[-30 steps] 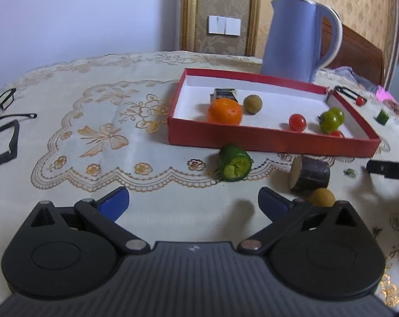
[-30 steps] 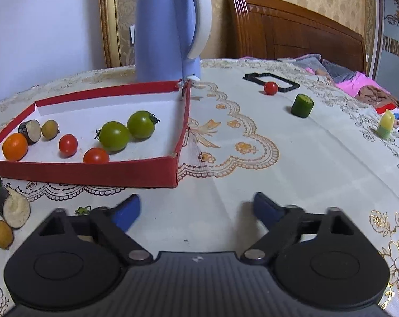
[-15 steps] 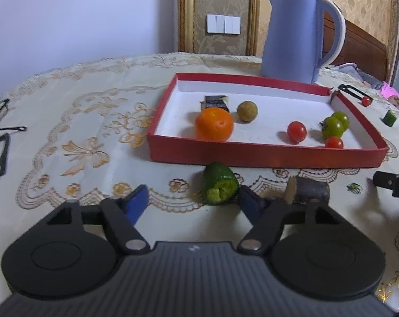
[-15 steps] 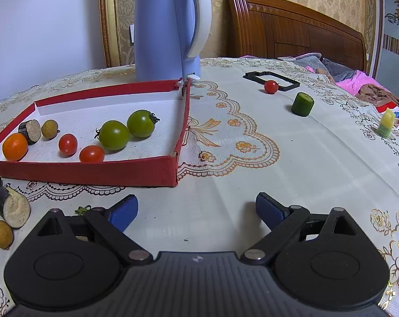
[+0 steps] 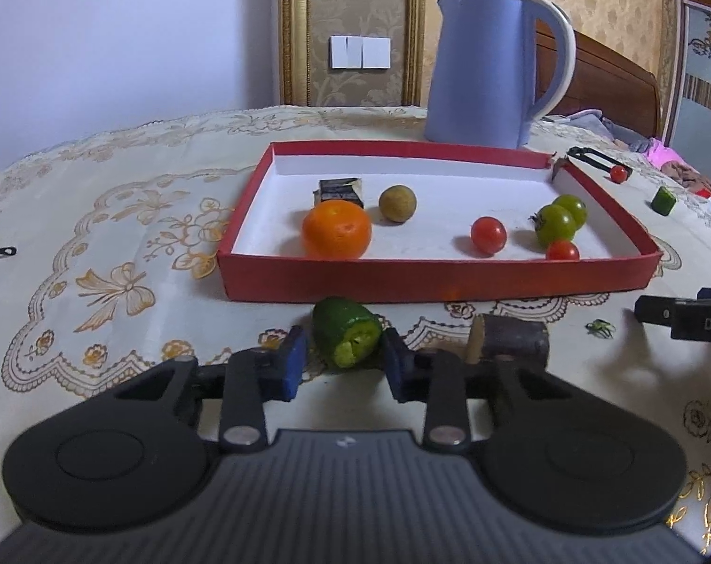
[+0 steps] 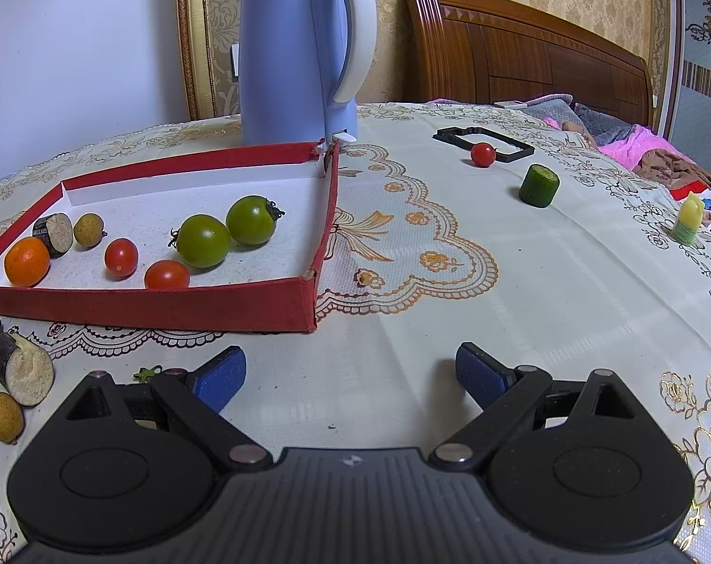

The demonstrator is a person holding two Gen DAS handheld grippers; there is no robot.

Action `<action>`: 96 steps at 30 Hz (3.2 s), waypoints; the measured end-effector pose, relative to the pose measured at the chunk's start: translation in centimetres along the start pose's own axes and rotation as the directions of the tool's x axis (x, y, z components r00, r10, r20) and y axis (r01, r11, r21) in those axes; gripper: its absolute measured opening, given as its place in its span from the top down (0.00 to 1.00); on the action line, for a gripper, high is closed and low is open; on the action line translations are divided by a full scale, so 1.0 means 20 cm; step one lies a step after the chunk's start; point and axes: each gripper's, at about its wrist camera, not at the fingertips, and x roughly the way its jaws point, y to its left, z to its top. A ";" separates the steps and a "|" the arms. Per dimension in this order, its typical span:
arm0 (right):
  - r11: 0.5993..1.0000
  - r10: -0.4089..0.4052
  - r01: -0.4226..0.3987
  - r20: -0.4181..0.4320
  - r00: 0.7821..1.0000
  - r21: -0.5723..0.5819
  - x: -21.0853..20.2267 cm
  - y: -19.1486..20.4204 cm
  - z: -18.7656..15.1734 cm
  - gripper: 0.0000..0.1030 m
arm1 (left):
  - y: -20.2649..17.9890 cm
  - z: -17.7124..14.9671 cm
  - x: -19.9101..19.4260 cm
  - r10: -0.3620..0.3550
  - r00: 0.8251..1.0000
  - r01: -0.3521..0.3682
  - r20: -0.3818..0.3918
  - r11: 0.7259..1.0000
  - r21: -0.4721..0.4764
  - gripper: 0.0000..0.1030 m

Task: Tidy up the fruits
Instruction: 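Carry the cucumber slice into the tray and open the left tool, then grasp a brown longan with the right tool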

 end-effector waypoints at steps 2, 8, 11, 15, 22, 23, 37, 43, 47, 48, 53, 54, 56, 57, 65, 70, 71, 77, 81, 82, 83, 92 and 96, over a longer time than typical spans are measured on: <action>1.000 0.000 0.000 0.000 1.000 0.000 0.00 0.00 0.00 0.06 | 0.00 0.00 0.00 0.001 1.000 -0.001 0.002 1.000 0.002 0.72; 1.000 -0.001 0.001 0.000 1.000 0.000 0.00 0.00 0.00 0.06 | 0.02 0.00 0.00 -0.015 1.000 0.015 0.008 1.000 -0.021 0.73; 1.000 -0.001 0.001 0.000 1.000 0.000 0.00 0.00 0.00 0.06 | 0.01 0.01 0.01 -0.011 1.000 0.011 0.007 1.000 -0.016 0.73; 1.000 -0.001 0.001 0.000 1.000 0.000 0.00 0.00 0.00 0.06 | 0.01 0.01 -0.01 -0.019 1.000 0.020 0.010 1.000 -0.018 0.73; 1.000 -0.001 0.001 0.000 1.000 0.000 0.00 0.00 0.00 0.06 | -0.04 0.11 -0.13 -0.058 0.996 0.057 0.074 0.998 0.012 0.73; 1.000 -0.001 0.001 0.000 1.000 0.000 0.00 0.00 0.00 0.06 | -0.05 0.14 -0.13 -0.063 0.995 0.062 0.080 0.998 0.020 0.73; 1.000 -0.002 0.002 0.000 1.000 0.000 0.00 0.00 0.00 0.06 | -0.18 0.34 0.21 -0.064 0.998 0.064 0.003 0.998 0.011 0.73; 1.000 -0.003 0.003 0.000 1.000 -0.001 0.00 0.00 0.00 0.06 | -0.19 0.31 0.32 -0.048 0.998 0.048 -0.034 0.999 -0.003 0.73; 1.000 -0.003 0.003 0.000 1.000 -0.001 0.00 0.00 0.00 0.06 | -0.16 0.31 0.35 -0.043 0.998 0.042 -0.051 0.999 -0.025 0.73; 1.000 -0.003 0.003 0.000 1.000 -0.001 0.00 0.00 0.00 0.06 | -0.16 0.31 0.35 -0.044 0.998 0.043 -0.054 0.999 -0.029 0.73; 1.000 -0.003 0.003 0.000 1.000 -0.001 0.00 0.00 0.00 0.06 | -0.19 0.30 0.35 -0.019 0.999 0.019 -0.048 1.000 0.010 0.72; 1.000 -0.003 0.003 0.000 1.000 -0.002 0.00 0.00 0.00 0.06 | -0.19 0.30 0.35 -0.016 0.999 0.016 -0.047 1.000 0.014 0.72; 1.000 -0.002 0.002 -0.001 1.000 -0.002 0.00 0.00 0.00 0.05 | -0.19 0.30 0.35 -0.016 0.999 0.016 -0.048 1.000 0.014 0.73; 1.000 -0.002 0.002 -0.002 1.000 -0.003 0.00 0.00 0.00 0.05 | -0.19 0.30 0.35 -0.016 0.999 0.017 -0.048 1.000 0.009 0.73; 1.000 -0.015 0.015 -0.011 1.000 0.002 0.02 0.00 0.00 0.00 | -0.20 0.29 0.34 -0.013 0.999 0.014 -0.046 1.000 0.018 0.66; 1.000 -0.015 0.015 -0.011 1.000 0.002 0.02 0.00 0.00 0.00 | -0.20 0.28 0.33 -0.014 0.999 0.015 -0.049 1.000 0.027 0.63; 1.000 -0.015 0.015 -0.011 1.000 0.002 0.02 0.00 0.00 0.00 | -0.20 0.28 0.32 -0.013 0.999 0.014 -0.047 1.000 0.026 0.63; 1.000 -0.015 0.015 -0.011 1.000 0.002 0.02 0.00 0.00 0.00 | -0.18 0.28 0.26 -0.010 1.000 0.011 -0.028 1.000 0.018 0.62; 1.000 -0.015 0.015 -0.011 1.000 0.002 0.02 0.00 0.00 0.00 | -0.15 0.27 0.18 -0.001 1.000 0.001 -0.011 1.000 0.016 0.53; 1.000 -0.015 0.015 -0.011 1.000 0.002 0.02 0.00 0.00 0.00 | -0.13 0.26 0.16 0.009 1.000 -0.008 -0.004 1.000 0.017 0.51; 1.000 -0.015 0.015 -0.011 1.000 0.002 0.02 0.00 0.00 0.00 | -0.12 0.25 0.13 0.021 1.000 -0.021 0.011 1.000 0.022 0.47; 1.000 -0.015 0.015 -0.011 1.000 0.002 0.02 0.00 0.00 0.00 | 0.15 0.12 -0.05 0.070 0.997 -0.068 0.035 0.996 -0.057 0.36; 1.000 -0.015 0.015 -0.011 1.000 0.002 0.02 0.00 0.00 0.00 | 0.24 0.03 -0.07 0.080 0.997 -0.080 -0.007 0.994 -0.072 0.29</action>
